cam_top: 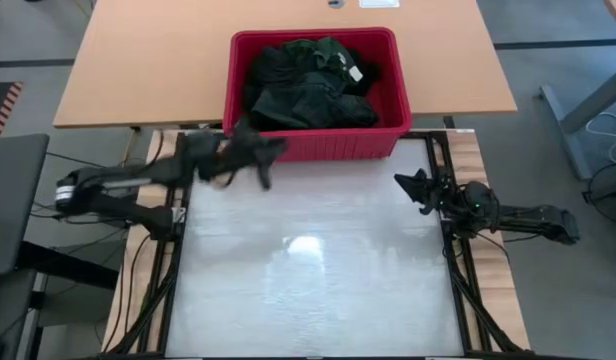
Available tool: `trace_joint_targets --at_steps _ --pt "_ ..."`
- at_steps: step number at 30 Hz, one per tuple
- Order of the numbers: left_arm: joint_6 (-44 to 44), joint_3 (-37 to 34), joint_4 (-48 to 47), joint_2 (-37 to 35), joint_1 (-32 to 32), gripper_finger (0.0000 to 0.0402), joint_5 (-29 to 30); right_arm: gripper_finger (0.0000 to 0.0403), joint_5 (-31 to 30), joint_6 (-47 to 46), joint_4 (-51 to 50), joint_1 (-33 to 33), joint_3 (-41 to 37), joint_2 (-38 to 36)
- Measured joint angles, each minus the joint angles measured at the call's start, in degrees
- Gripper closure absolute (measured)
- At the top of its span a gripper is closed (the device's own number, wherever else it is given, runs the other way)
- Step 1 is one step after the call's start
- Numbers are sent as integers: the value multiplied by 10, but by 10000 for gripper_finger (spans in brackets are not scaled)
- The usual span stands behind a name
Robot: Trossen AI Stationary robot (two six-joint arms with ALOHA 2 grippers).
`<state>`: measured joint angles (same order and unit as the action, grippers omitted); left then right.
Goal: Fold laundry
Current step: Remove the blue pants from the red bin
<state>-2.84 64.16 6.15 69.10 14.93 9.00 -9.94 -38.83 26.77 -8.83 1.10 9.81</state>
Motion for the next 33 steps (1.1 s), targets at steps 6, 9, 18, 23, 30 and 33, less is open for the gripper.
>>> trace_joint_targets --at_steps 6,9,18,23,30,33 --pt "-119 204 -127 155 121 314 -154 316 11 -32 1 40 5 0" --pt "-180 285 -193 229 164 282 -173 316 3 -32 3 63 5 0" --pt "-246 442 -259 393 223 154 -173 316 -36 -18 2 95 6 12" --pt "-259 487 -262 450 237 112 -159 316 -36 -17 3 96 6 33" --pt "-258 513 -267 497 254 104 -151 316 -36 -31 3 96 6 69" --pt "-266 515 -297 499 255 104 -171 316 -36 -32 3 96 6 82"
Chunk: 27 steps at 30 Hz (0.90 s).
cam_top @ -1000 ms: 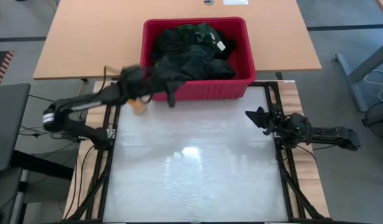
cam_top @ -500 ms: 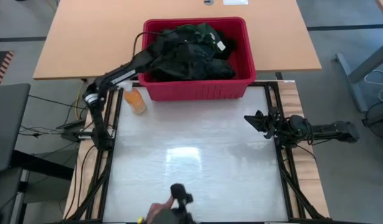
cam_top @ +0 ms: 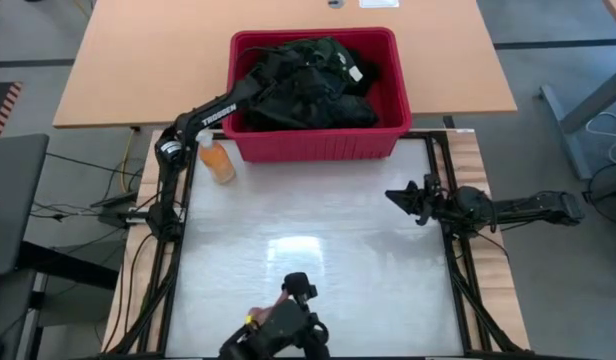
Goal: Fold laundry
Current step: Remove the blue pants from the red bin
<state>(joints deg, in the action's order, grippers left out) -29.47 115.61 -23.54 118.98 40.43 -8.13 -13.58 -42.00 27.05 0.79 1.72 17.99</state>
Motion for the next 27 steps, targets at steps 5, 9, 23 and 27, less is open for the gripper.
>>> trace_joint_targets --at_steps 5,9,23,27 --pt "-13 0 -57 0 -5 121 -5 316 0 4 0 -10 0 9" --pt "-12 0 -102 0 -13 199 -6 316 0 20 0 -20 0 8" --pt "74 195 -89 -59 -52 387 -3 316 2 50 0 -32 0 7" --pt "157 141 20 -135 -61 388 -76 316 14 50 1 -32 0 7"
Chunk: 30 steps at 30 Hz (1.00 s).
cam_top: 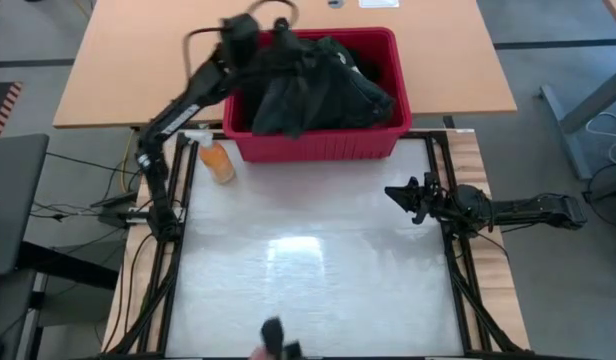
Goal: Fold laundry
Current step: Remove the blue pants from the red bin
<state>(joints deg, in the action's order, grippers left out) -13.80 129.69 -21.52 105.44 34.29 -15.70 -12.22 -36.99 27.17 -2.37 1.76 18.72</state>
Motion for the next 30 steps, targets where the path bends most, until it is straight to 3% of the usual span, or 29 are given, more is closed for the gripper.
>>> trace_joint_targets --at_steps 5,10,13,18,23,30 --pt "62 -4 -22 -51 -19 389 -79 316 31 0 22 1 0 0" --pt "61 -4 -156 -81 -65 389 -150 316 100 -1 55 1 0 0" --pt "32 -4 -273 -86 -110 390 -138 316 150 -21 69 1 0 0" --pt "36 -50 -405 -78 -215 390 -27 316 229 -81 75 1 0 0" --pt "70 -198 -377 -82 -308 390 32 316 306 -115 73 1 0 0" --pt "154 -378 -182 -89 -373 390 38 316 308 -97 62 1 0 0"
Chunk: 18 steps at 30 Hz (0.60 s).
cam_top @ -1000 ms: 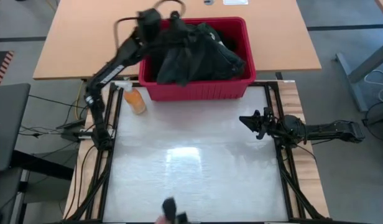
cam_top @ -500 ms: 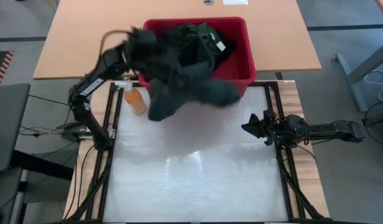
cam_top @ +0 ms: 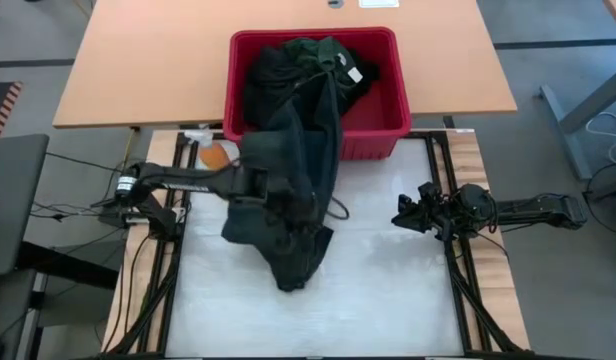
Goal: Fold laundry
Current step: Remove the blue pants from the red bin
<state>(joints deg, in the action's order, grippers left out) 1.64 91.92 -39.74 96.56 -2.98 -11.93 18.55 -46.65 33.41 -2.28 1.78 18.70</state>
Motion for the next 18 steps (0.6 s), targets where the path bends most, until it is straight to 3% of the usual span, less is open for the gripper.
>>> trace_joint_targets --at_steps 5,8,12,15,18 --pt "12 -31 167 -37 13 390 12 316 1 0 2 0 0 0" --pt "18 -31 330 -38 37 390 11 316 9 2 3 0 0 0" --pt "69 -30 562 1 55 390 -65 316 29 2 9 0 1 0" --pt "124 -30 584 32 43 390 -140 316 49 2 5 0 1 0" --pt "111 -32 490 38 15 390 -116 316 67 1 5 0 0 0"
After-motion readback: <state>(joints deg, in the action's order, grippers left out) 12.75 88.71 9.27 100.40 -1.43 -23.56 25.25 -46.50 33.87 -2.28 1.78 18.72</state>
